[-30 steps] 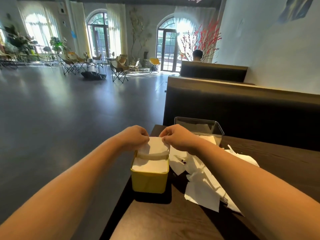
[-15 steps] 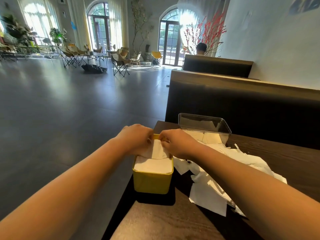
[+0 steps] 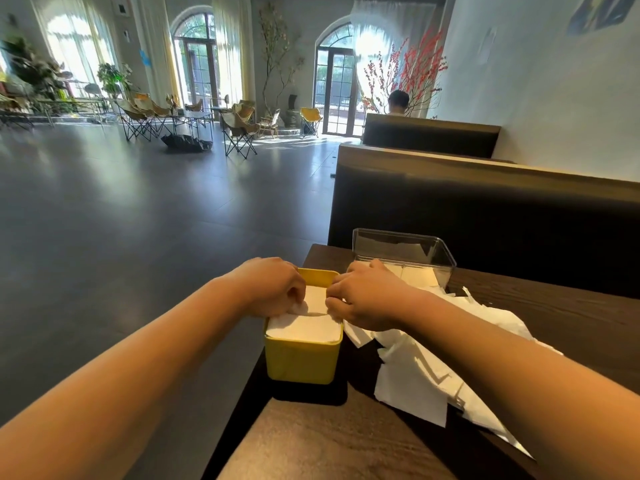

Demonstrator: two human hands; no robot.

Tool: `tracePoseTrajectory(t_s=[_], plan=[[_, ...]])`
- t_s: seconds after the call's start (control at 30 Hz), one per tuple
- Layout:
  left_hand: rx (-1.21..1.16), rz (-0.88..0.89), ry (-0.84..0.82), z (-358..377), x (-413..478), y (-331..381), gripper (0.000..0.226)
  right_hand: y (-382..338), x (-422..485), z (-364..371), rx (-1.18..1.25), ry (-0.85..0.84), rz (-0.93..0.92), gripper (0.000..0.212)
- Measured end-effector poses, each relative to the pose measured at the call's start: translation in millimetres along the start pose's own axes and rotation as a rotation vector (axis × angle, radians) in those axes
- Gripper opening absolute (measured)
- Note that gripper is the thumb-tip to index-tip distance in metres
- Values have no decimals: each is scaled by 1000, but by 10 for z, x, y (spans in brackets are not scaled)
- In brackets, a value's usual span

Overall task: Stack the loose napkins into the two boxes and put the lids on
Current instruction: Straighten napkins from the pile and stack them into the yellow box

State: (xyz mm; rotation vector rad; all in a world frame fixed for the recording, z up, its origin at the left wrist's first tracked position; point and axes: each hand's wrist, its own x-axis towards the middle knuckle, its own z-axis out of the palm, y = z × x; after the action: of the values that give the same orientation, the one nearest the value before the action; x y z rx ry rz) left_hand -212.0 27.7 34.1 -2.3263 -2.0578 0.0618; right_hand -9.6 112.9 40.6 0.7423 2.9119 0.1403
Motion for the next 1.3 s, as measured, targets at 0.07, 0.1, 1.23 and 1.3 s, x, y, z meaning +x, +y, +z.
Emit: tracePoseTrajectory(t_s=[0.07, 0.1, 1.23, 1.3], plan=[[57, -15, -1, 12, 15, 7, 22, -18, 15, 5, -13, -6, -5, 43], [86, -25, -5, 22, 31, 19, 20, -29, 24, 4, -5, -12, -4, 42], [-437, -42, 317, 328, -117, 2123, 16, 594, -2265, 600, 951, 748, 575, 16], [-493, -96, 358, 489, -99, 2218, 18, 594, -2348, 725, 926, 827, 585, 14]])
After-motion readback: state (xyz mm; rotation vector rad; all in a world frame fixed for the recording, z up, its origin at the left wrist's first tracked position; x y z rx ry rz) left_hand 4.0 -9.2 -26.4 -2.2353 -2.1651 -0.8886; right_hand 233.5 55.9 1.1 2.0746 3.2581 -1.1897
